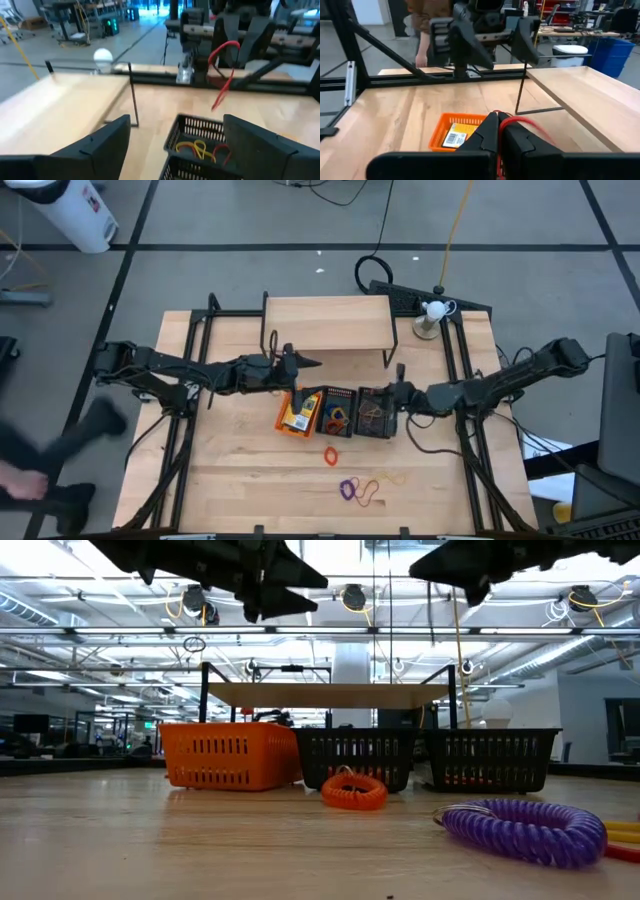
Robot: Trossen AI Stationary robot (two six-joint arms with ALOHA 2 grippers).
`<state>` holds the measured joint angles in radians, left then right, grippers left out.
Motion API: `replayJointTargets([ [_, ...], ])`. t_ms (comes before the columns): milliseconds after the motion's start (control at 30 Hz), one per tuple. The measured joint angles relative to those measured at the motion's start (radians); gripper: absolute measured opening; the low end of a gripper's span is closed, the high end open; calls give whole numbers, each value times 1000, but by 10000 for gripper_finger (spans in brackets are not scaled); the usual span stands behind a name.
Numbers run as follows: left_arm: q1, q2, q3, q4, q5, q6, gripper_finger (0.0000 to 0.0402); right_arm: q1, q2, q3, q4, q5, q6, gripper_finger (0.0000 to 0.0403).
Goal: Pick & Place Office Desk Supplies
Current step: Put the red rubber band into the right black bin
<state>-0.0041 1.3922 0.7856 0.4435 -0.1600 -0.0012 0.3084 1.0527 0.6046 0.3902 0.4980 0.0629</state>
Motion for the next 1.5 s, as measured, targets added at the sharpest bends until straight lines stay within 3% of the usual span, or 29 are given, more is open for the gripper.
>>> replayJointTargets([
  [333, -1, -19, 1, 0, 0, -1, 309, 21, -56, -32, -43, 24, 87, 0],
  [567, -6, -19, 1, -11, 1, -2, 306, 21, -56, -32, -154, 21, 243, 0],
  [767, -22, -19, 1, -13, 2, -3, 308, 16, -56, -32, -210, -88, 358, 0],
  [1067, -37, -19, 1, -13, 2, -13, 307, 14, -56, -32, -219, -174, 336, 4],
  [1233, -37, -19, 1, -13, 2, -16, 310, 13, -56, -32, -241, -216, 314, 39],
  [1500, -36, -19, 1, -12, 2, -15, 312, 13, -56, -32, -261, -214, 210, 142],
])
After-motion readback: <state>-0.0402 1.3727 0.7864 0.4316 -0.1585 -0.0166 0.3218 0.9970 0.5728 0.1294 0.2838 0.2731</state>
